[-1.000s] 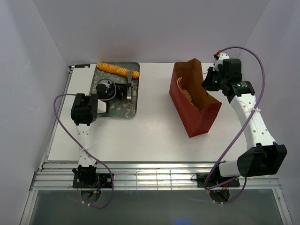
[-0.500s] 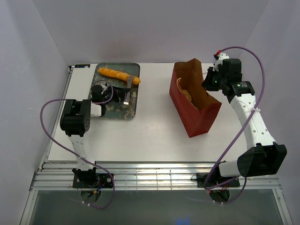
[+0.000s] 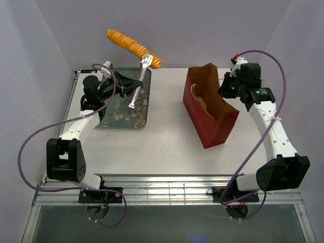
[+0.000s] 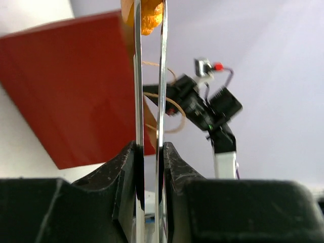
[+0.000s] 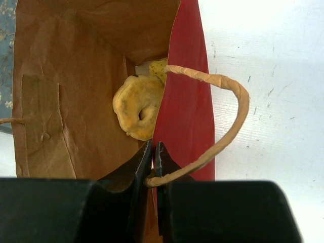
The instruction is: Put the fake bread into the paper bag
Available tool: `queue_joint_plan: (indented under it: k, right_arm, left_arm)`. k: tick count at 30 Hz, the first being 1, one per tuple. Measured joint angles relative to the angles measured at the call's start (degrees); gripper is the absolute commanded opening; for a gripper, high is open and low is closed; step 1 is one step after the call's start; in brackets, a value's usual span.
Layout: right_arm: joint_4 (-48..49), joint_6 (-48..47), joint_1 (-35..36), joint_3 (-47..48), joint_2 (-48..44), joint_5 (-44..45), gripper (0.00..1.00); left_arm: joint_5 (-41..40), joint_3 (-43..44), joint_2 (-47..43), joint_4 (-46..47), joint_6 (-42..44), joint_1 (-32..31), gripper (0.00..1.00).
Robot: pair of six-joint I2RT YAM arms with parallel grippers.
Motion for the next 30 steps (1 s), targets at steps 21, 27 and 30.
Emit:
queue_joint_plan:
  k: [21, 27, 30]
  right_arm:
    - [0.00, 0.63, 0.00, 0.00, -0.02, -0.17, 0.12]
    - [-0.02, 0.79, 0.00, -0.02, -0.55, -0.15, 0.12]
    - [-0.04, 0.87, 0.00, -0.02, -1.22, -0.09, 0.12]
  left_arm:
    - [0.44, 9.46, -11.26, -15.45, 11.37, -30.27, 0.18]
    - [-3.72, 8.74, -10.01, -17.77, 14.16, -34.47, 0.19]
    - [-4.81, 8.72, -8.09, -18.36, 14.99, -35.85, 0.19]
